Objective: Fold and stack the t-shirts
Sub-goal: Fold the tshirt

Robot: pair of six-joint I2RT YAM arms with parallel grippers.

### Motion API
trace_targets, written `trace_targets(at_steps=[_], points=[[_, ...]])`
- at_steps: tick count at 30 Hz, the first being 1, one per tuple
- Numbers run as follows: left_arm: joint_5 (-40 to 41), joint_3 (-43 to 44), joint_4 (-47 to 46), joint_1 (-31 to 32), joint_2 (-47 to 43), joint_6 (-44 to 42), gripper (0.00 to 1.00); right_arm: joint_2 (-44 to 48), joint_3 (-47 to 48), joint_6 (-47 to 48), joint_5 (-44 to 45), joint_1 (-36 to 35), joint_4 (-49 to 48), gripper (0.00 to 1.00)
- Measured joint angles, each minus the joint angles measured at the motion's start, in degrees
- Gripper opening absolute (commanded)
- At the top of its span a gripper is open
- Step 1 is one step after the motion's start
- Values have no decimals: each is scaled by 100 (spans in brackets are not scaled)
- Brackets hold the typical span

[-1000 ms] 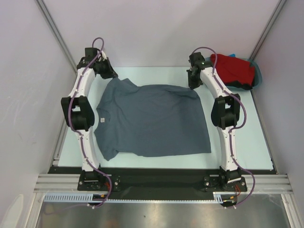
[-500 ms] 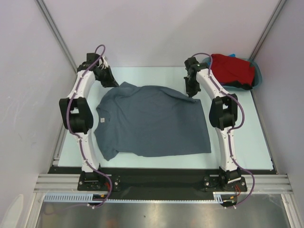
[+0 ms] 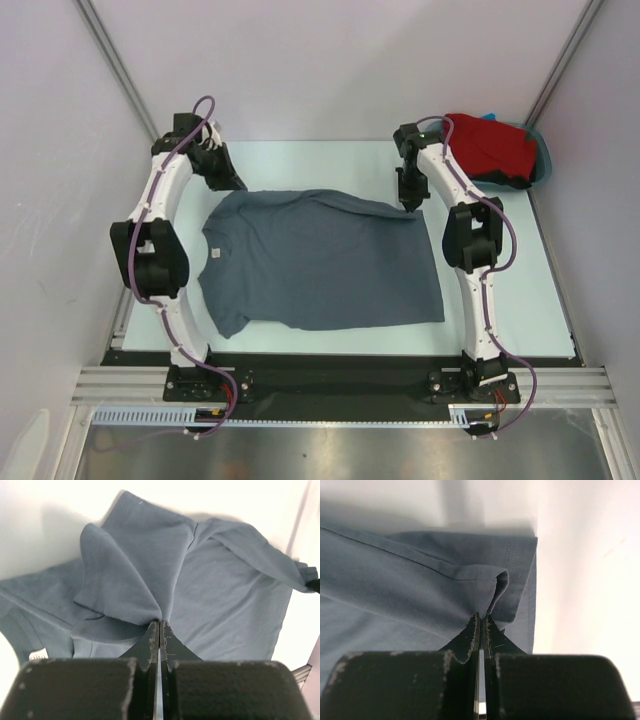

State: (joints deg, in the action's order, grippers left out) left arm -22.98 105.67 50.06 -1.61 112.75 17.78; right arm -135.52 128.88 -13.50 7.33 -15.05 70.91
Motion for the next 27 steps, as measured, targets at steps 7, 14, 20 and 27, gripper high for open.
trace_targets(at_steps=[7,14,20,27], points=[[50,-470,157,0,-240,-33,0,2,-9,-44,125,-17,339,0],[236,-1036,291,2,-664,-72,0,177,-356,-229,413,-55,450,0],[393,-1617,332,4,-1224,-138,1,343,-848,-496,669,-90,503,0],[507,-2264,455,11,-1506,-136,0,387,-1137,-780,828,-160,511,2]])
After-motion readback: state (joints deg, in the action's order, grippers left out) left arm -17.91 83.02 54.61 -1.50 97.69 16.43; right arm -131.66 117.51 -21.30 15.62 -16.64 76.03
